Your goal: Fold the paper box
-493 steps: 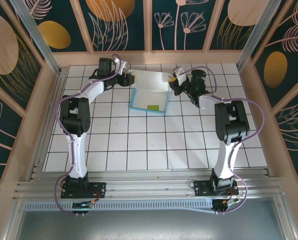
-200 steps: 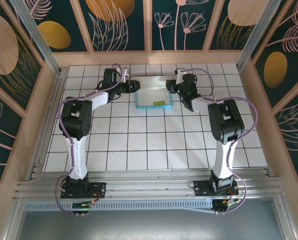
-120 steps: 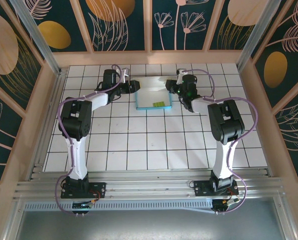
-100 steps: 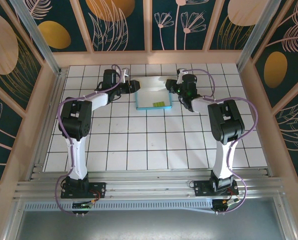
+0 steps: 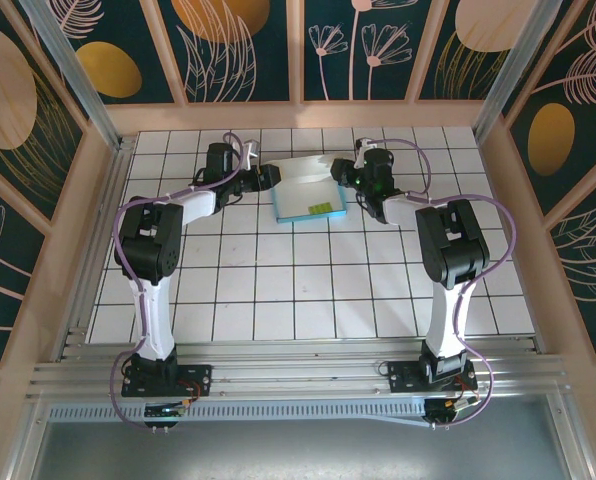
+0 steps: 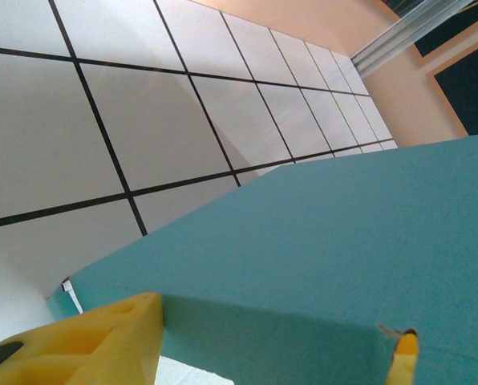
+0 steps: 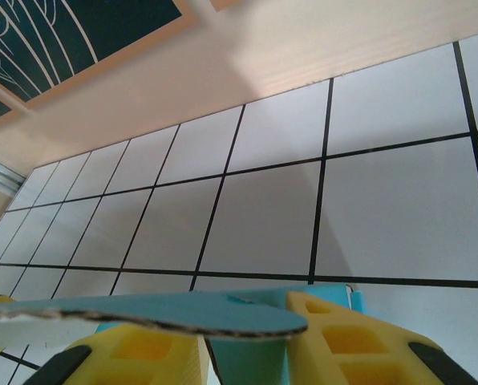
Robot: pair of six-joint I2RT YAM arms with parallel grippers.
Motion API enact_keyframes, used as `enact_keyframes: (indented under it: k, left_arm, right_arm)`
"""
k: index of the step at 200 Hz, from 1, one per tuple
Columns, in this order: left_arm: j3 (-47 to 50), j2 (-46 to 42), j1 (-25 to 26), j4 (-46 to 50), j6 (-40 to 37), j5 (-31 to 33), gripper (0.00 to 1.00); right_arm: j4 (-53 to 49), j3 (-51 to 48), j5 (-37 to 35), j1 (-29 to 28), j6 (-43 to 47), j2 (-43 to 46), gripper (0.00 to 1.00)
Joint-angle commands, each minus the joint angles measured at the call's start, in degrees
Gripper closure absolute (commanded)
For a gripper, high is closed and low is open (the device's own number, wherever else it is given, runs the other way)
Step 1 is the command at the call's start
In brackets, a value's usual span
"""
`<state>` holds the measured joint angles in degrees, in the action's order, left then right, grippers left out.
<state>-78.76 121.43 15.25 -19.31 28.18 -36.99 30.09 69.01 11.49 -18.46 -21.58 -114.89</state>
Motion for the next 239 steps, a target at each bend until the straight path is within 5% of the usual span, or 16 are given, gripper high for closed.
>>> enact_keyframes:
  k: [1, 239]
  left_arm:
    - [1.0, -2.9, 1.9, -3.0, 1.1, -3.2, 0.46]
    - [7.2, -4.5, 3.5, -0.6, -4.7, -1.2, 0.45]
  right_arm:
    - [-1.9, -2.2, 1.7, -2.1, -1.7, 1.8, 0.7]
    - [-1.3, -8.3, -2.3, -3.7, 1.2, 3.9, 0.71]
